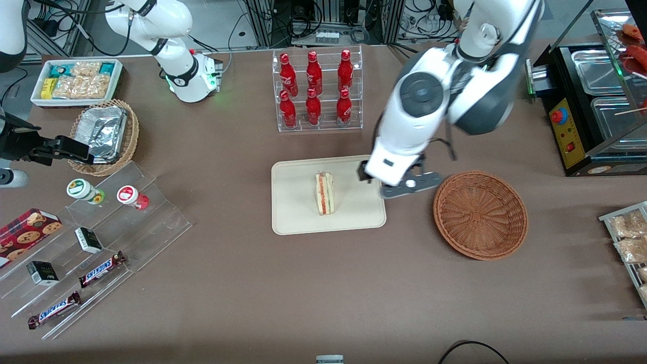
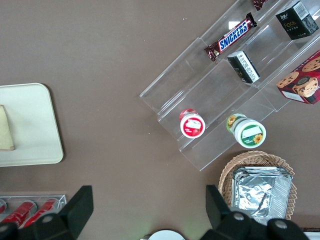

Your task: Place sandwich from basket to tray

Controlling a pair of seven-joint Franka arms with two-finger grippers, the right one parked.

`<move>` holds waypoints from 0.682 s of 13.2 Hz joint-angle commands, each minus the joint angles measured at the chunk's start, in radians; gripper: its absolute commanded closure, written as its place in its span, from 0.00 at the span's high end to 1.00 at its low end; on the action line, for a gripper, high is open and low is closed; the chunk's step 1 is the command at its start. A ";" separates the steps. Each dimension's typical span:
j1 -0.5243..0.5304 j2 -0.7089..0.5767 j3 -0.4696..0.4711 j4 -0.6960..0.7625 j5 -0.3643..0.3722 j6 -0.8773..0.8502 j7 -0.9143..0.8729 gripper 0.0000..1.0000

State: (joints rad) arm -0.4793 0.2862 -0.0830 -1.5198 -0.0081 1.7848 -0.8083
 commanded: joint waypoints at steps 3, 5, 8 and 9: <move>0.141 -0.149 -0.009 -0.088 0.007 -0.074 0.168 1.00; 0.194 -0.179 -0.009 -0.089 0.007 -0.120 0.263 1.00; 0.325 -0.242 -0.009 -0.108 0.010 -0.166 0.462 1.00; 0.370 -0.252 -0.009 -0.108 0.007 -0.188 0.530 1.00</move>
State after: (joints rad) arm -0.1886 0.0908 -0.0780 -1.5866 -0.0030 1.6233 -0.3910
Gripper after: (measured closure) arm 0.000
